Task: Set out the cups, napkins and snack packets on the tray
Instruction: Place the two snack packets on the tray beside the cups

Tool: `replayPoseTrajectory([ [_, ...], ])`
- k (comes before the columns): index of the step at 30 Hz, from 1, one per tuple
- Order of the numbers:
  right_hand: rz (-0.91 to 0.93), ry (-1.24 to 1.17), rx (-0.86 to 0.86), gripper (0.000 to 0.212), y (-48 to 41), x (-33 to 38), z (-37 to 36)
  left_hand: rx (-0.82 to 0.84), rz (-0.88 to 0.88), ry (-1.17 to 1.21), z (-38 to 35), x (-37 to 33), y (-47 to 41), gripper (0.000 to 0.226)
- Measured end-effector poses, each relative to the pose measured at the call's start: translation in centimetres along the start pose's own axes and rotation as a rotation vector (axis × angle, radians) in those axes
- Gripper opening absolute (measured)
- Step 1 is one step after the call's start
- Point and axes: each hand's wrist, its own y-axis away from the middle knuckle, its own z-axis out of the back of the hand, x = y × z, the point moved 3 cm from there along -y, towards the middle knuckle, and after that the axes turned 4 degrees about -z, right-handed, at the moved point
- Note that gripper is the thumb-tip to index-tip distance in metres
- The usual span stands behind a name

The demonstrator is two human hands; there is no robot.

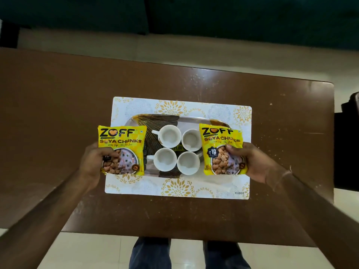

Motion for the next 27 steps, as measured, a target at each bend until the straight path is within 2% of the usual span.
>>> replayPoseTrajectory([
  [2, 0.016, 0.004, -0.069, 0.042, 0.5, -1.0, 0.4, -0.016, -0.012, -0.006, -0.2, -0.1, 0.0, 0.033],
  [7, 0.146, 0.041, -0.231, 0.048, 1.5, -2.8, 1.4, -0.021, -0.075, -0.039, -1.3, -0.3, 0.1, 0.033],
  [14, 0.232, 0.035, -0.407, 0.033, 1.7, -4.3, 0.5, -0.017, -0.122, -0.047, -1.9, 0.0, 0.4, 0.033],
  [20, 0.281, 0.222, -0.594, 0.010, 1.0, -4.4, -1.1, 0.032, -0.203, -0.152, -2.5, -0.2, 0.6, 0.039],
  [22, 0.292, 0.288, -0.685, 0.016, 0.7, -4.4, -1.1, 0.011, -0.214, -0.197, -2.7, -0.1, 0.4, 0.042],
  [25, 0.322, 0.289, -0.604, 0.016, 0.4, -4.4, -1.6, -0.029, -0.292, -0.349, -3.1, -0.1, 0.4, 0.040],
  [27, 0.350, 0.259, -0.537, 0.019, 0.3, -4.6, -1.8, -0.104, -0.327, -0.479, -3.1, 0.0, 0.1, 0.051],
])
